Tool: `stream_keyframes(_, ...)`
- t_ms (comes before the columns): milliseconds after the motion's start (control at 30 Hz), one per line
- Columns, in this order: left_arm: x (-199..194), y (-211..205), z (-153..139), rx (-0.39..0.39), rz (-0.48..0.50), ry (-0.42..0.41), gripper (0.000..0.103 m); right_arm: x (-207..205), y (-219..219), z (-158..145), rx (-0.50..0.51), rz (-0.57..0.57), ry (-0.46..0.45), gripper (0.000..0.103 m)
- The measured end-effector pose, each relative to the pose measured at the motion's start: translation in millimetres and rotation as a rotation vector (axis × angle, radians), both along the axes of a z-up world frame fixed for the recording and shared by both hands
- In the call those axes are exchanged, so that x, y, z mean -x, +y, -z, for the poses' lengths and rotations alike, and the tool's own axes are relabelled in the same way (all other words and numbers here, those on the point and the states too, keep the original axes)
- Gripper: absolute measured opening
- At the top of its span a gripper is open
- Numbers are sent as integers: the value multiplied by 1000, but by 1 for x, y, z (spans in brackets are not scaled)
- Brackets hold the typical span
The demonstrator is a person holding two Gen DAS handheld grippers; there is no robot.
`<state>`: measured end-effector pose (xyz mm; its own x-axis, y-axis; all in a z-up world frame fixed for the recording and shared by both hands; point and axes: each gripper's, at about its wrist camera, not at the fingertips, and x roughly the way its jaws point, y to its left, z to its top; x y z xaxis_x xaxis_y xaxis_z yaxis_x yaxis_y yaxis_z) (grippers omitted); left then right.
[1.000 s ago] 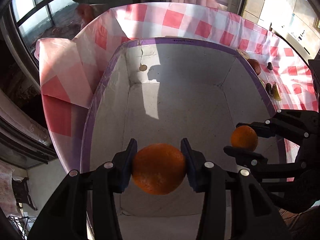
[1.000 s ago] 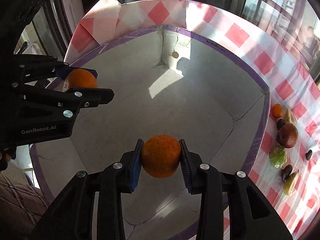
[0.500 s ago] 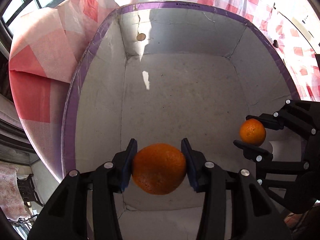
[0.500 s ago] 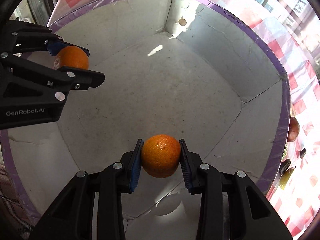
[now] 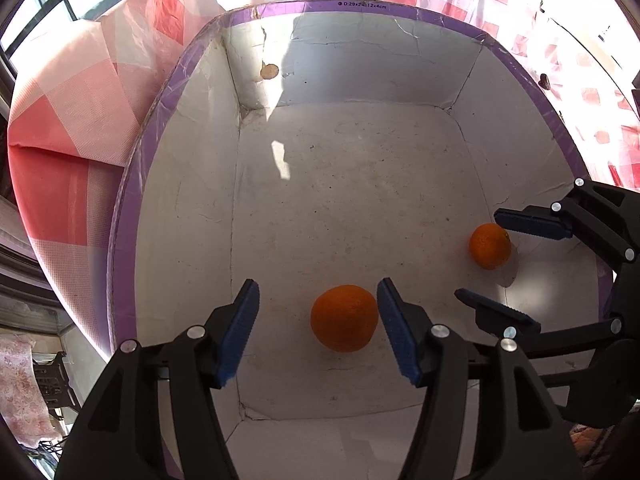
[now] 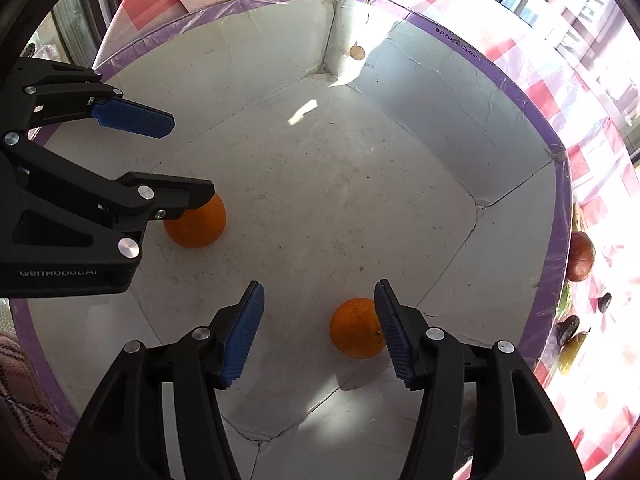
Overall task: Organize fruits
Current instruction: 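Withdraw both open tools from the box back over the fruit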
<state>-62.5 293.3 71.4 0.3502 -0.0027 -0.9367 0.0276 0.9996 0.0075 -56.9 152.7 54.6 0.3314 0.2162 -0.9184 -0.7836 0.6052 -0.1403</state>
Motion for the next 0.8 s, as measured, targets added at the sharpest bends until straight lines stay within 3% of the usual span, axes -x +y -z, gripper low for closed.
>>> stream_keyframes(100,4,1,-5,21,-3,-32,67,2,-1,-1,-5,2,-9,57)
stream_keyframes(200,11,4,-20,72,-38,-137,72,7,-1,-5,-22,-15,-34,61)
stream_keyframes(267,18,3,-39,59,-74,-256,88,15,-6,-13,-64,-15,-84,62)
stream_keyframes(400,32,-14,-82,-19,-81,-494,101,26,-35,-38,-237,52,-119,64)
stream_keyframes(467,33,-31,-94,-57,-62,-551,101,32,-58,-54,-349,91,-144,76)
stream_keyframes(500,31,-40,-97,-76,-47,-558,101,34,-68,-61,-385,113,-167,84)
stream_keyframes(600,16,-72,-94,-90,5,-490,101,32,-102,-78,-449,186,-205,86)
stream_keyframes(667,7,-90,-88,-86,18,-445,101,22,-124,-76,-448,248,-210,86)
stream_keyframes(800,-1,-127,-90,-70,71,-448,101,-9,-166,-59,-404,392,-177,86)
